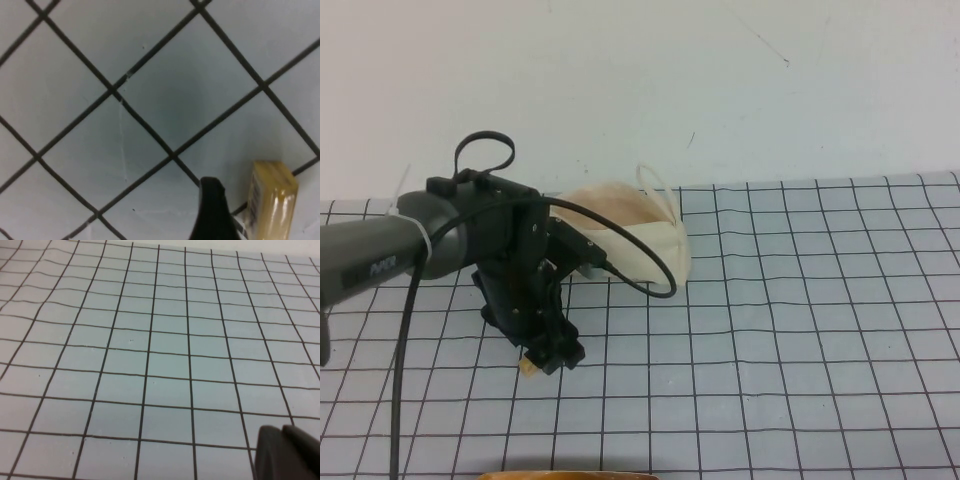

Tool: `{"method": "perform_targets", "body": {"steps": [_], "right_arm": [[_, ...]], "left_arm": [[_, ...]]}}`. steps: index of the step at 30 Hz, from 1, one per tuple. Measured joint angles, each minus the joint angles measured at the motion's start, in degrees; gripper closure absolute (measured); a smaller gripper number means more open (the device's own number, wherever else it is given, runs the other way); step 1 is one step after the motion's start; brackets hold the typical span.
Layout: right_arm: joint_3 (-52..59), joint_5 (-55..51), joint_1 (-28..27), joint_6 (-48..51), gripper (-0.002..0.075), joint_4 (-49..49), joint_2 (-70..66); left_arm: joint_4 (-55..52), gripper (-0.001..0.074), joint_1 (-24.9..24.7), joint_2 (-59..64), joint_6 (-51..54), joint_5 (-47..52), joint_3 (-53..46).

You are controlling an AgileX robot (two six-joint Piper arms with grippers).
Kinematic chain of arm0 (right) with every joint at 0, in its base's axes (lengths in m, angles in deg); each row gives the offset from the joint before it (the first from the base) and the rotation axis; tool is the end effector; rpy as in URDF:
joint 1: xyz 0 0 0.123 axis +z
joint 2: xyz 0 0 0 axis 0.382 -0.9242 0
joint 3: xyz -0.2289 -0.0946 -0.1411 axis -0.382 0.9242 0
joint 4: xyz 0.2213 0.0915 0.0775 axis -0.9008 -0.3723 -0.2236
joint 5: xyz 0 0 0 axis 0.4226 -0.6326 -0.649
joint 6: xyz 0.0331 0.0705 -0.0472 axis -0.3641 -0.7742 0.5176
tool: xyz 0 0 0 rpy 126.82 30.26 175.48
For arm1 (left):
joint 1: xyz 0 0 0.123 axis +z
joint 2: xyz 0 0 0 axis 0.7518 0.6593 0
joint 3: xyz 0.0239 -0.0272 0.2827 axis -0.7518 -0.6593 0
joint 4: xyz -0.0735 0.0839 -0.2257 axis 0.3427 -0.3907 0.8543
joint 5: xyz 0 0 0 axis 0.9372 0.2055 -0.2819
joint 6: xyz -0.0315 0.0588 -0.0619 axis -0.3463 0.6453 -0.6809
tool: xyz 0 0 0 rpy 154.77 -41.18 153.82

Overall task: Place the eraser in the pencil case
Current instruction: Pick up the eraser from the table, then place the eraser on the pencil case

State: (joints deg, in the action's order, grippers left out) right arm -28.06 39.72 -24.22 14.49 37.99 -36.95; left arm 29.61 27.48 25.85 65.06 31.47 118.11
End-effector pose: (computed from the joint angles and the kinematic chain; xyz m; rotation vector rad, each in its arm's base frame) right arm 0.0533 0.0004 0.1732 -0.0904 1.8515 -0.0779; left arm 0.3782 -0.1429 0.1701 0.9933 2.7611 0.0555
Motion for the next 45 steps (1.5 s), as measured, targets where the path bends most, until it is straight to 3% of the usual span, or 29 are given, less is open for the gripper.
{"method": "perform_targets", "body": {"steps": [5,12,16,21,26,34,37,42,44,45], "right_arm": [[0.0,0.0,0.0,0.0,0.0727,0.0,0.0],[0.0,0.0,0.0,0.0,0.0727,0.0,0.0],[0.0,0.0,0.0,0.0,0.0727,0.0,0.0],[0.0,0.0,0.0,0.0,0.0727,0.0,0.0],[0.0,0.0,0.0,0.0,0.0727,0.0,0.0],[0.0,0.0,0.0,0.0,0.0727,0.0,0.0],[0.0,0.0,0.0,0.0,0.0727,0.0,0.0],[0.0,0.0,0.0,0.0,0.0727,0.0,0.0],[0.0,0.0,0.0,0.0,0.0727,0.0,0.0],[0.0,0.0,0.0,0.0,0.0727,0.0,0.0]], "left_arm": [[-0.26,0.0384,0.0,1.27,-0.37,-0.37,0.1],[0.01,0.0642,0.0,2.6,-0.49,0.08,0.6],[-0.6,0.0642,0.0,2.45,-1.44,1.5,3.68],[-0.72,0.0642,0.0,-0.59,-3.06,2.59,15.08],[0.64,0.0642,0.1,-1.63,-9.56,-3.35,26.57],[1.41,0.064,0.43,4.0,-15.5,-11.24,28.58],[1.63,0.0566,0.43,6.96,-16.89,-11.56,28.58],[1.62,0.0279,0.43,8.42,-18.34,-10.62,28.58],[1.35,0.023,0.43,7.75,-18.47,-9.39,28.58],[0.18,0.0245,0.43,6.31,-18.47,-7.55,28.58]]}}
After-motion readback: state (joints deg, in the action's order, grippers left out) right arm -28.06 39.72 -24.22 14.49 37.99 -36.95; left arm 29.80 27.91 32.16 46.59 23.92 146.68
